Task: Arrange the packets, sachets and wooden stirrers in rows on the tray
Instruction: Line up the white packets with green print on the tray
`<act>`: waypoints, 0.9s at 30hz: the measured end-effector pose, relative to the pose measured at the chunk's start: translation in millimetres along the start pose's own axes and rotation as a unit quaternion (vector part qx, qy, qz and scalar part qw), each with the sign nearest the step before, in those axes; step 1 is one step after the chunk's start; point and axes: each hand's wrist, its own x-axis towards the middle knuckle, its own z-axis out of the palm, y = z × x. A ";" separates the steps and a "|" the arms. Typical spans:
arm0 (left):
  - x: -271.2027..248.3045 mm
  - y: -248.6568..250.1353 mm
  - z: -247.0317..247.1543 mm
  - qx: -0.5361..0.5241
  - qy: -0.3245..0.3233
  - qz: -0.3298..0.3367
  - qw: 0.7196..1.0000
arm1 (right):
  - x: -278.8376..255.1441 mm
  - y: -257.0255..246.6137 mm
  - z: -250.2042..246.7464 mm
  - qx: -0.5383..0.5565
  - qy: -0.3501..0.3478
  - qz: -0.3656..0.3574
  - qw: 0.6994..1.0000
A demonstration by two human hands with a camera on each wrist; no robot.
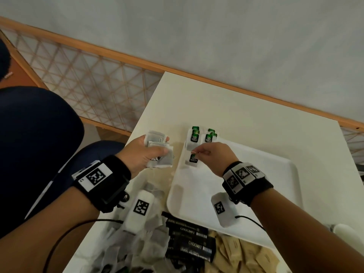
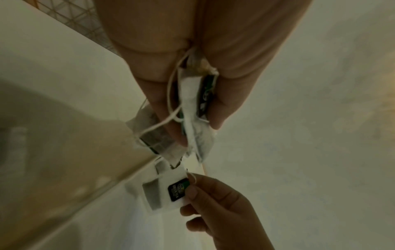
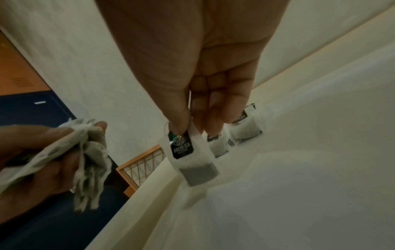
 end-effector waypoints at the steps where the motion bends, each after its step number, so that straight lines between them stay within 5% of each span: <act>1: 4.4 -0.4 -0.5 0.005 0.002 -0.004 1.000 | 9.0 0.2 -1.4 -0.007 0.004 -0.001 1.000; 15: 35.1 -12.5 4.8 -0.034 0.033 -0.051 0.998 | 59.2 17.4 -0.3 -0.011 0.058 0.005 0.998; 18: 36.2 -12.4 9.5 -0.044 0.033 -0.056 0.997 | 44.8 14.1 2.2 0.052 0.129 -0.032 0.990; 21: 34.9 -12.3 15.3 -0.049 0.027 -0.064 0.996 | 18.4 1.4 11.6 0.139 0.127 -0.100 0.977; 27: 29.4 -12.0 26.4 -0.056 0.011 -0.085 0.995 | -12.0 1.8 28.2 0.057 0.119 -0.257 0.957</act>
